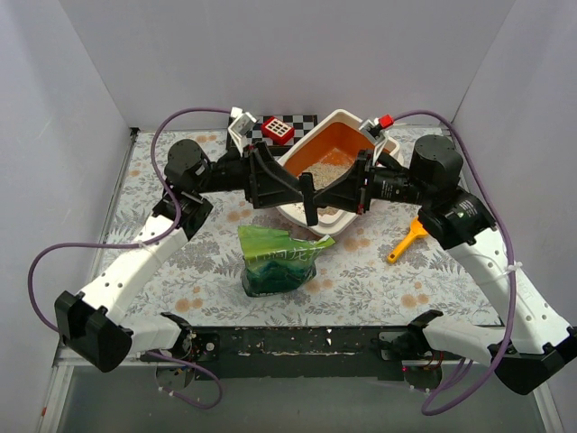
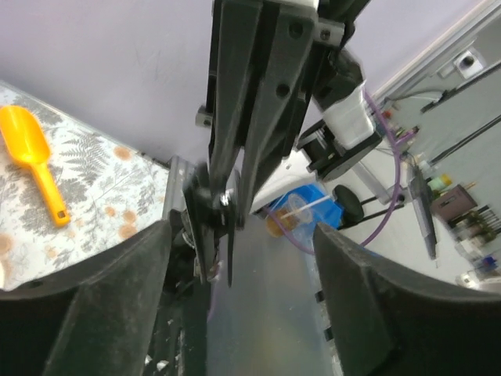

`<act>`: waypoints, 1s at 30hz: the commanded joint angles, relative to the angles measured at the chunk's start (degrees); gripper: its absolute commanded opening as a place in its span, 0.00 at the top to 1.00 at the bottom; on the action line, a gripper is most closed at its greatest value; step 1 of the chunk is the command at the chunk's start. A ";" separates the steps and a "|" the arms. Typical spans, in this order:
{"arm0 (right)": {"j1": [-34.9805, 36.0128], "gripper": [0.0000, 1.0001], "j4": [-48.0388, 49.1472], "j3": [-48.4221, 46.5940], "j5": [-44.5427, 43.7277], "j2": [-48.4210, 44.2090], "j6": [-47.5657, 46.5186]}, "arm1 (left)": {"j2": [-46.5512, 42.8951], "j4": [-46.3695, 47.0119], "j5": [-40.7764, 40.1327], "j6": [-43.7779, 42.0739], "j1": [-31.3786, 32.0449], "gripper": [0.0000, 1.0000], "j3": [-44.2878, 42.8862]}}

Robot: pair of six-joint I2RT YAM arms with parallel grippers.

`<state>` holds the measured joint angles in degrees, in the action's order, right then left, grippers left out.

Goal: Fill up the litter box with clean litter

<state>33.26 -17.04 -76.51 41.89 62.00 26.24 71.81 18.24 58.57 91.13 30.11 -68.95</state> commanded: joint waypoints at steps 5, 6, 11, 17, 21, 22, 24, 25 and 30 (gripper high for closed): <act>-0.03 0.99 -10.28 -7.33 -8.66 -1.44 -9.62 | -12.04 -24.87 -2.39 -23.94 -0.14 0.09 0.75; -0.03 0.99 -12.21 -8.82 -9.01 -0.83 -11.02 | -12.57 -29.70 -3.80 -27.55 -0.14 0.08 0.66; -0.03 0.99 -21.18 -16.90 -10.60 2.16 -19.11 | -15.65 -41.95 -12.14 -39.09 -0.14 0.09 5.39; -0.03 0.99 -25.24 -18.77 -10.42 4.27 -22.55 | -15.91 -44.08 -18.31 -43.58 -0.14 0.13 13.04; -0.03 0.99 -24.62 -16.48 -9.81 3.92 -22.46 | -15.91 -40.92 -17.96 -43.15 -0.14 0.16 17.96; -0.03 0.99 -24.62 -16.13 -9.63 3.83 -22.55 | -15.91 -40.39 -17.96 -43.06 -0.14 0.16 18.84; -0.03 0.99 -24.71 -15.25 -9.63 3.74 -22.63 | -16.17 -39.60 -17.96 -43.06 -0.14 0.17 20.51; -0.03 0.99 -24.71 -14.81 -9.55 3.66 -22.72 | -16.26 -39.16 -18.05 -42.97 -0.14 0.18 21.30; -0.03 0.99 -24.80 -12.53 -9.37 3.92 -22.46 | -16.88 -38.28 -18.40 -42.88 -0.14 0.19 24.82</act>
<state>33.12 -42.39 -90.21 31.86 66.28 4.43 56.73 -21.82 40.86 49.30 30.09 -46.13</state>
